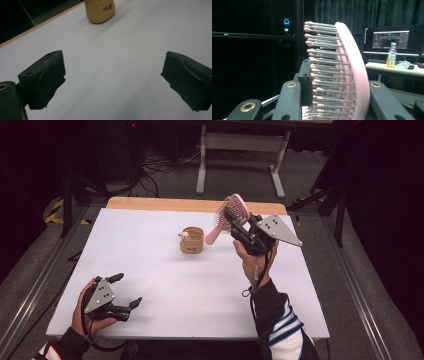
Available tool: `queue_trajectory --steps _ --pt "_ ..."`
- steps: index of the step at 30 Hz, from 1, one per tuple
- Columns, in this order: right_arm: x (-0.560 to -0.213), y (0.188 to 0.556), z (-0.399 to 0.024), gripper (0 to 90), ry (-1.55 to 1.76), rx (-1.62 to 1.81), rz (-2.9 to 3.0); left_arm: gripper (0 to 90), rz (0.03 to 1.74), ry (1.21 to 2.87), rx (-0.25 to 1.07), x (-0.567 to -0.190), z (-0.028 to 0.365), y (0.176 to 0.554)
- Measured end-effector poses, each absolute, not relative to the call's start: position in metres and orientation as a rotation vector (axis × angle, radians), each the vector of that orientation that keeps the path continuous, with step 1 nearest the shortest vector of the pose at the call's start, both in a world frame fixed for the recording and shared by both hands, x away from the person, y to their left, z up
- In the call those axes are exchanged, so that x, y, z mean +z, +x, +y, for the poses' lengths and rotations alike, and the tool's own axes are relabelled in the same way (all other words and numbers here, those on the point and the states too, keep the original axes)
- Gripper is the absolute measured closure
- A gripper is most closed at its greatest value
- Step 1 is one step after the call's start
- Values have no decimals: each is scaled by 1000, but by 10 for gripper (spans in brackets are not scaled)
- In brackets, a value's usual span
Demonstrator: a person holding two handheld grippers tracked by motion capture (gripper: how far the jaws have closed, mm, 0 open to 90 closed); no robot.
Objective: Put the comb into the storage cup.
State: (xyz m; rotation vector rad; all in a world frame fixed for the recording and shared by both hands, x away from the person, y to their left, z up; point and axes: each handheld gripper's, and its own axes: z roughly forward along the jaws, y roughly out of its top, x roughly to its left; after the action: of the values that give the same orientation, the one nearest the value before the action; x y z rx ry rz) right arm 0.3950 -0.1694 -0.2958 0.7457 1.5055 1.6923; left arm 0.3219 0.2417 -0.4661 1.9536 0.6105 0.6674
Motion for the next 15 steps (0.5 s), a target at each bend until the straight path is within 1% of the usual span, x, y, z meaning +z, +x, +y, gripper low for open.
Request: queue_trajectory --steps 7,15 --pt "-293 404 -157 639 745 1709 1497 58 603 1963 669 -465 242 321" --pt "-296 418 -144 639 758 1695 1502 56 608 1949 665 -466 242 322"
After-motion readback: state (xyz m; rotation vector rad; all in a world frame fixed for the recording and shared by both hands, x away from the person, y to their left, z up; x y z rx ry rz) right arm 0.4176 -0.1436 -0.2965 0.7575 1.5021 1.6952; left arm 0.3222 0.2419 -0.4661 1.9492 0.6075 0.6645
